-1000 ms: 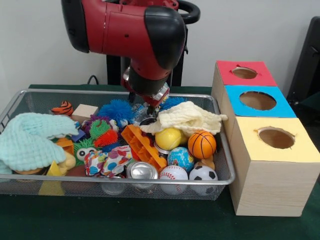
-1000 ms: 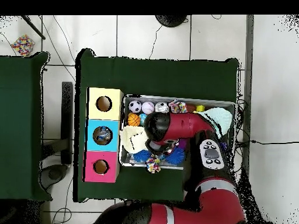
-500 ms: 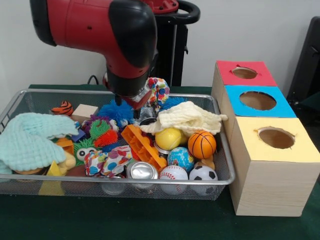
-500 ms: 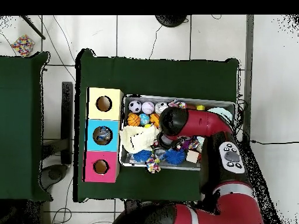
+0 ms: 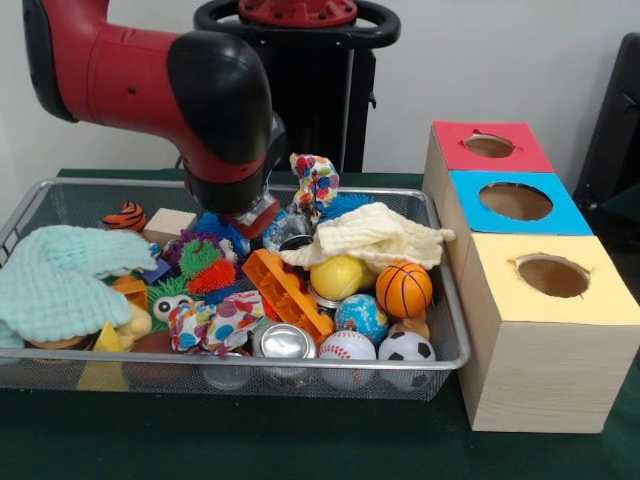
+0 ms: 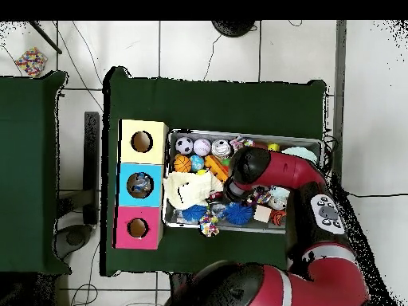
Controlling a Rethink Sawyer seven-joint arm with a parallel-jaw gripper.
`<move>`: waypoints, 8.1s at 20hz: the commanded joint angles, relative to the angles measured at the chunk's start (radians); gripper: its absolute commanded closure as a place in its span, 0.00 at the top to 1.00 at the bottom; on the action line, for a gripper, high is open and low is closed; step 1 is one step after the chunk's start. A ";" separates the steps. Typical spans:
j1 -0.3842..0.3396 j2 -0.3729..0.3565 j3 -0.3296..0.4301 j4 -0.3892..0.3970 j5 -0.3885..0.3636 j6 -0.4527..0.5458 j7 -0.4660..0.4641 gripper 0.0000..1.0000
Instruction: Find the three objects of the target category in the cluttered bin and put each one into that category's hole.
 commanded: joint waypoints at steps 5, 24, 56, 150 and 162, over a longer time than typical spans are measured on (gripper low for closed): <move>-0.020 0.014 0.096 0.022 0.055 0.056 -0.052 1.00; -0.018 -0.006 0.102 0.045 0.096 0.112 -0.058 1.00; 0.013 -0.009 0.090 0.233 0.117 -0.164 0.040 1.00; -0.267 -0.051 0.384 0.410 0.180 -0.148 -0.067 0.00; -0.243 -0.096 0.364 0.428 0.191 -0.124 -0.057 1.00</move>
